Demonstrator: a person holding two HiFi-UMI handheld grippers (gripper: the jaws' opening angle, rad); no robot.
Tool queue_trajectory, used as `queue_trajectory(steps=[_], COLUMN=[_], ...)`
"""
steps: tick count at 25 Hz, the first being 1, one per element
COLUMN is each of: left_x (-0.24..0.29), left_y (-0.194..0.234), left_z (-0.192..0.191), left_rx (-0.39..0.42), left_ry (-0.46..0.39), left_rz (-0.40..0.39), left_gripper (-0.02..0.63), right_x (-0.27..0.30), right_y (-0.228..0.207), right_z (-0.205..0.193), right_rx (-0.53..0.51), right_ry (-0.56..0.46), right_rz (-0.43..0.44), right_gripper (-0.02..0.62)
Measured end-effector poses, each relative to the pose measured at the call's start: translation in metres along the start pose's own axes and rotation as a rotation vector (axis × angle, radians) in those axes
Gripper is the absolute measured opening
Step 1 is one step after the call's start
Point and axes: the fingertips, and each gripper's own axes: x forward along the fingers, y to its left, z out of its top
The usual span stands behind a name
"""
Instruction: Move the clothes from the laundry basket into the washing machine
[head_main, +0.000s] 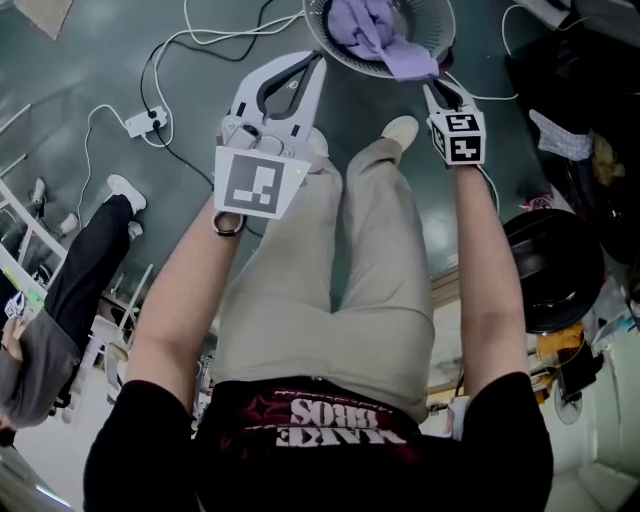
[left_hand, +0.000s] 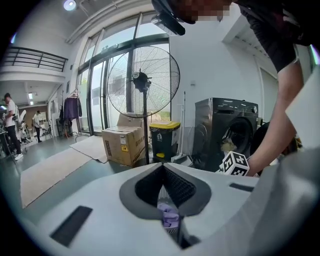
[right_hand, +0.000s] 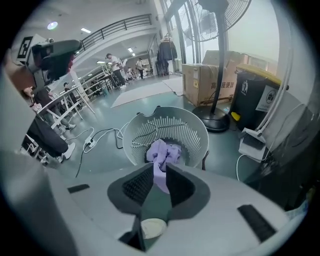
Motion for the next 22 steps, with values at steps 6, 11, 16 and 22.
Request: queue_trajectory(steps=[6, 11, 16, 22], left_x=[0.005, 0.004, 0.004, -0.002], left_y=[0.008, 0.015, 0.027, 0.039], left_z=[-0.018, -0.032, -0.05, -0.063], left_rx=[0.004, 0.013, 0.003, -0.004], left_ry=[0.02, 0.038, 0.059, 0.076], left_rz=[-0.004, 0.0, 0.012, 0.021], left_gripper=[-0.002, 0.0, -0.002, 0.0], right_x=[0.032, 0.062, 0.088, 0.107], right_y=[-0.01, -0.014, -0.017, -0.016], right_z=[-0.023, -0.05, -0.061, -0.063], right_rx=[0.007, -0.034, -0.064, -0.093], right_ry=[0.071, 0.182, 0.25, 0.302], right_rz=[-0.025, -0.027, -0.041, -0.086], right_gripper=[0.181, 0.298, 0.374, 0.302])
